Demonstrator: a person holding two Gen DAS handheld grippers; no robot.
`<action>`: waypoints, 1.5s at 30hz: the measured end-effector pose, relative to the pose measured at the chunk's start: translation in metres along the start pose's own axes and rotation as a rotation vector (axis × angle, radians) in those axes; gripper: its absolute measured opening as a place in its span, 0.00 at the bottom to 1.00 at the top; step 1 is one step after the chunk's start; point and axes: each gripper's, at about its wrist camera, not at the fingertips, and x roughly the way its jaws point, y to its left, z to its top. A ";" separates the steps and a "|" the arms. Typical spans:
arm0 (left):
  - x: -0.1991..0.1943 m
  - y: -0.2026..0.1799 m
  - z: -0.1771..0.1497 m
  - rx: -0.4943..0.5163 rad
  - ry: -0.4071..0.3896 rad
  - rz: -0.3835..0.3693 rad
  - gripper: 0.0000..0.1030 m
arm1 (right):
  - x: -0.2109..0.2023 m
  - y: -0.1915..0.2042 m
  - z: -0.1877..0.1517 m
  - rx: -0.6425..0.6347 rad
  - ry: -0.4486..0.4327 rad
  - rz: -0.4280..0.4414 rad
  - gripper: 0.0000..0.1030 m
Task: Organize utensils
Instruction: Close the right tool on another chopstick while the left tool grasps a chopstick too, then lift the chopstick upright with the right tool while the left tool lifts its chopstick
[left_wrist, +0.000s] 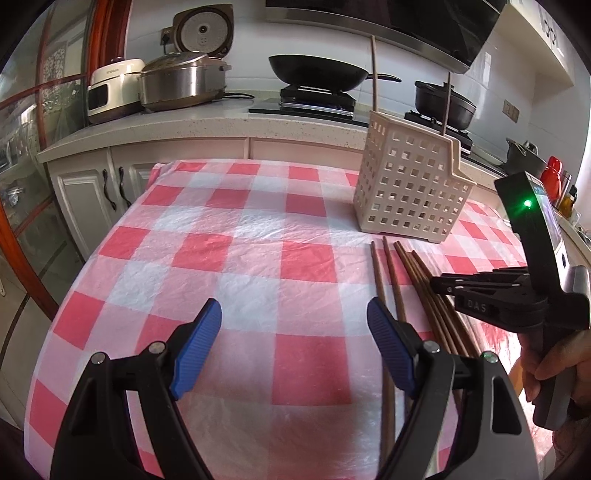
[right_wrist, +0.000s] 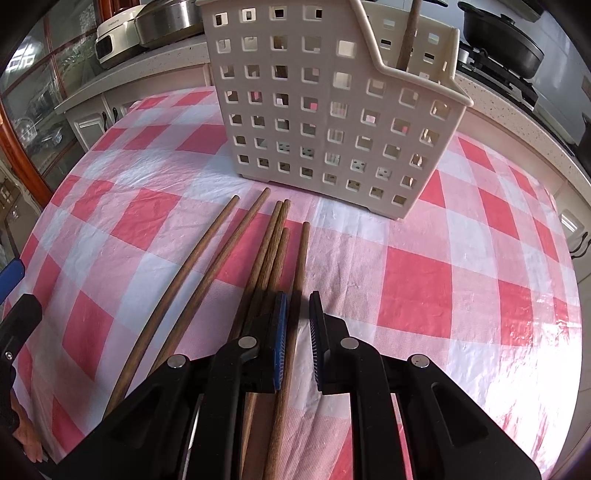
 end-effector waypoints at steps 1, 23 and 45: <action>0.003 -0.003 0.001 0.007 0.009 -0.005 0.76 | 0.000 0.000 0.000 -0.001 -0.001 0.004 0.07; 0.114 -0.077 0.039 0.188 0.269 -0.091 0.26 | -0.029 -0.033 -0.017 0.128 -0.088 0.124 0.07; 0.051 -0.079 0.064 0.196 0.049 -0.130 0.05 | -0.085 -0.059 -0.003 0.219 -0.299 0.188 0.06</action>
